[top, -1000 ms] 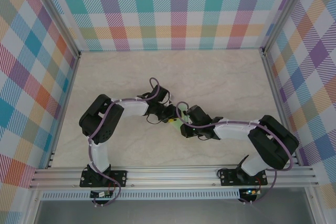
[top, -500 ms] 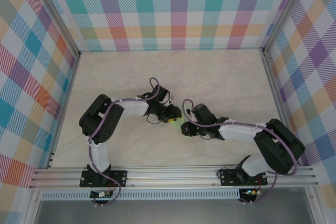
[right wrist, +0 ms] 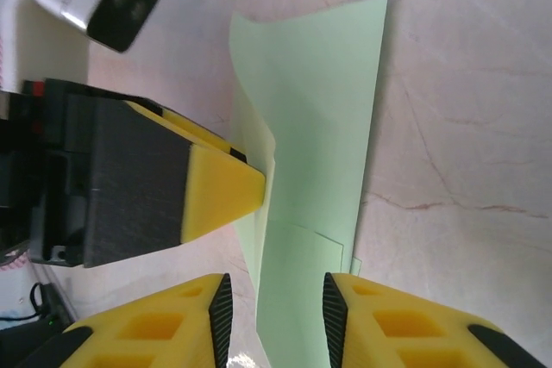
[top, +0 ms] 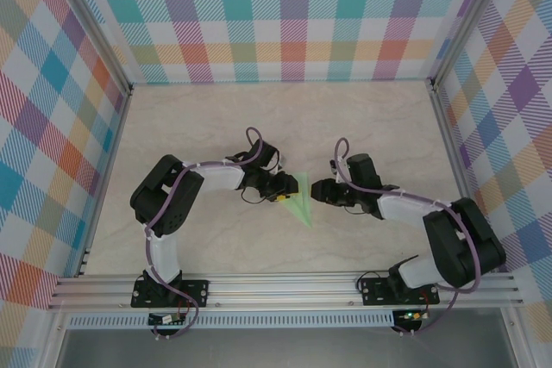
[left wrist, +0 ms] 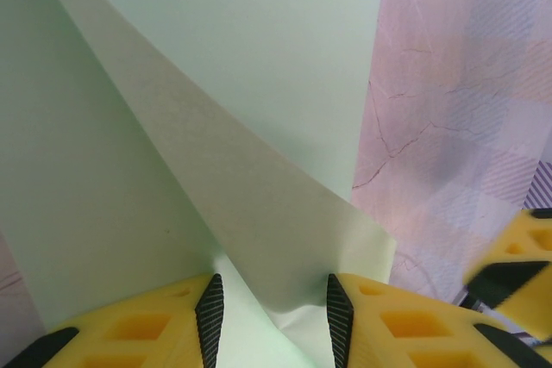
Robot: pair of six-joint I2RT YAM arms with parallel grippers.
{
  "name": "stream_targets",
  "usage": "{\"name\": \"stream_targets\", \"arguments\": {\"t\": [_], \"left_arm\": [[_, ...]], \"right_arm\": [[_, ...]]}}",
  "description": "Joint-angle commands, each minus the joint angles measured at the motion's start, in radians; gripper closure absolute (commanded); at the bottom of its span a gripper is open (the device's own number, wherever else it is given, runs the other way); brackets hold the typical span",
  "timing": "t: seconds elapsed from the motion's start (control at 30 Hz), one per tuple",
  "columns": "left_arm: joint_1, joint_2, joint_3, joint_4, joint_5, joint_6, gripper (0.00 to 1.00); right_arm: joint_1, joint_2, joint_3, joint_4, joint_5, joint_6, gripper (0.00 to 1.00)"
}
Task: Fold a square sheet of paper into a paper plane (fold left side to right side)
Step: Fourth fold the wing at the center of the table.
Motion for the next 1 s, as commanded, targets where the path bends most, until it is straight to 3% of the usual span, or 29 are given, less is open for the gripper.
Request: {"name": "stream_targets", "arguments": {"t": [0.0, 0.3, 0.47, 0.77, 0.97], "left_arm": [[-0.009, 0.005, 0.018, -0.021, -0.015, 0.001, 0.61], [-0.009, 0.004, 0.02, -0.021, -0.014, 0.003, 0.61], [-0.009, 0.004, 0.021, -0.02, -0.012, 0.001, 0.61], [-0.009, 0.004, 0.02, -0.021, -0.013, 0.003, 0.61], [-0.009, 0.002, 0.022, -0.023, -0.012, 0.003, 0.61]], "right_arm": [[-0.004, 0.078, 0.054, 0.081, -0.121, 0.031, 0.66], [-0.004, 0.232, 0.125, 0.133, -0.18, 0.052, 0.68], [0.0, 0.273, 0.147, 0.13, -0.196, 0.049, 0.75], [0.002, 0.28, 0.163, 0.056, -0.145, 0.008, 0.89], [0.002, 0.259, 0.187, -0.059, -0.034, -0.051, 0.94]]}}
